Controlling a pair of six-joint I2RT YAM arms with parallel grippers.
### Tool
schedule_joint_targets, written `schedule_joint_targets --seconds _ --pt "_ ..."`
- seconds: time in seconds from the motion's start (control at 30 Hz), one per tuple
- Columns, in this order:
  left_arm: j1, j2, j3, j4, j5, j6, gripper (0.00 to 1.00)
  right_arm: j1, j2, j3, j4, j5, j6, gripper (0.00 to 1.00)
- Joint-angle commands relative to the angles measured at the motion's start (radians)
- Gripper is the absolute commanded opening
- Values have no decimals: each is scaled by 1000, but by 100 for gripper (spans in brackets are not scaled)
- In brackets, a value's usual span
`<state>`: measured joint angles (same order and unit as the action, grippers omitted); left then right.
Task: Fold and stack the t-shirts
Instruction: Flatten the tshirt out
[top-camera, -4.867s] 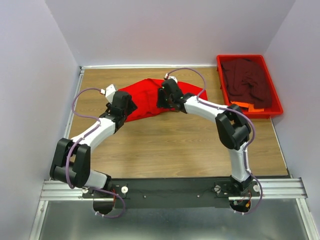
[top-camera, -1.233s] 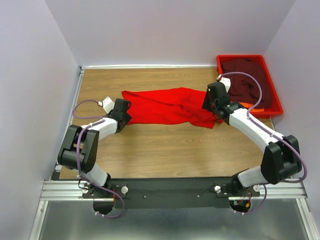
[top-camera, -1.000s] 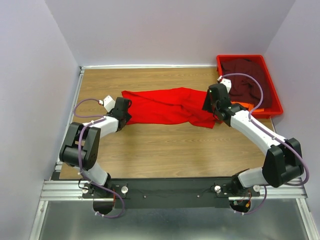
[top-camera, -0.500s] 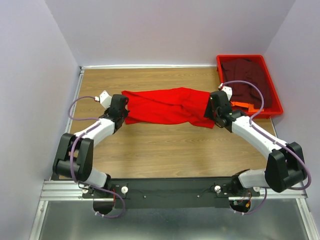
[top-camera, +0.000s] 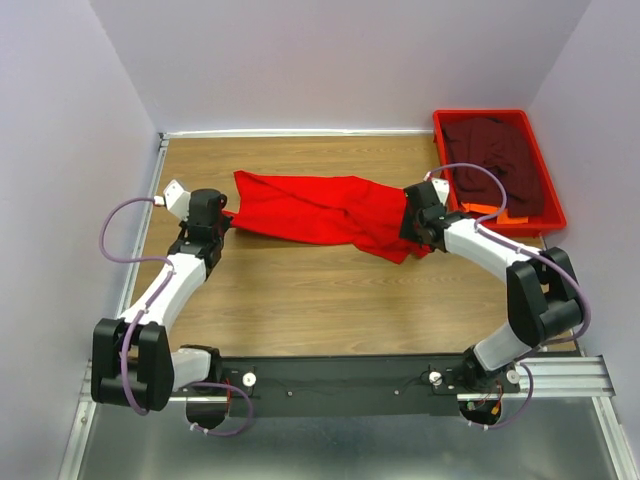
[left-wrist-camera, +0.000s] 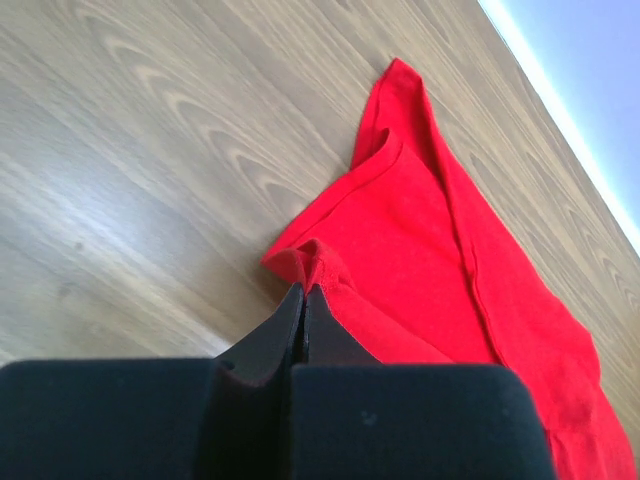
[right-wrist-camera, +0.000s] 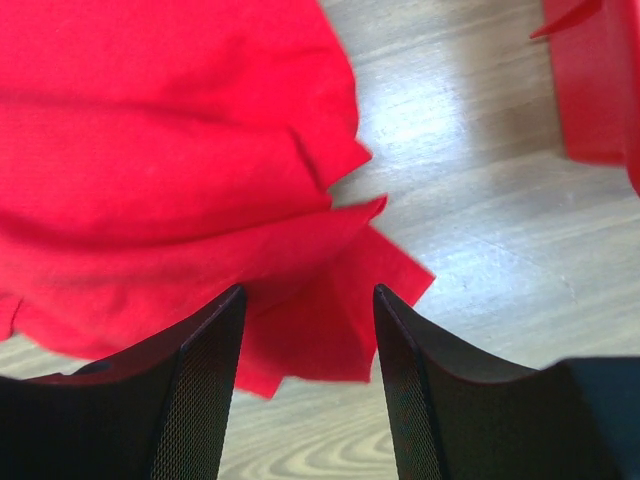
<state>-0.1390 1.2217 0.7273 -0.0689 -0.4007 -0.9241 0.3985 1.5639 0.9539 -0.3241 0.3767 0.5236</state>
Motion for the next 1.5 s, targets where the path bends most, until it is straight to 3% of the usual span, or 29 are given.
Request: schedule_joint_targets --seconds 0.0,0.47,0.6,0.67,0.7,0.73,0.77,1.0,1.13,1.27,1.3,1.4,1.47 --pt "36 -37 -28 -25 -4 47 0 -4 39 39 57 10 26 61" --pt "45 -27 -58 4 60 60 0 -3 105 37 181 -85 99 60" --pt "45 -18 -58 8 69 62 0 -3 131 36 206 -79 108 49" --pt "45 -16 -57 11 72 62 0 -3 140 42 209 -75 107 31" --pt "45 -16 -58 11 74 65 0 -3 140 58 207 -64 105 13" --pt "45 -16 -57 11 76 67 0 -4 139 68 207 -58 101 6" --pt "45 -17 -57 11 76 68 0 -3 134 97 207 -41 90 0" --pt "45 -5 -37 1 91 85 0 -18 215 380 189 77 -37 0" --pt "45 -5 -20 -14 97 102 0 -65 416 715 191 123 -131 0" --pt "47 -11 -8 -22 111 122 0 -133 572 923 189 65 -171 0" --pt "47 -11 -3 -22 114 129 0 -150 591 992 188 50 -183 12" --pt "47 -8 -3 -20 122 137 0 -161 619 1059 160 21 -214 62" --pt "47 -5 -3 -20 131 140 0 -159 558 987 152 2 -206 67"
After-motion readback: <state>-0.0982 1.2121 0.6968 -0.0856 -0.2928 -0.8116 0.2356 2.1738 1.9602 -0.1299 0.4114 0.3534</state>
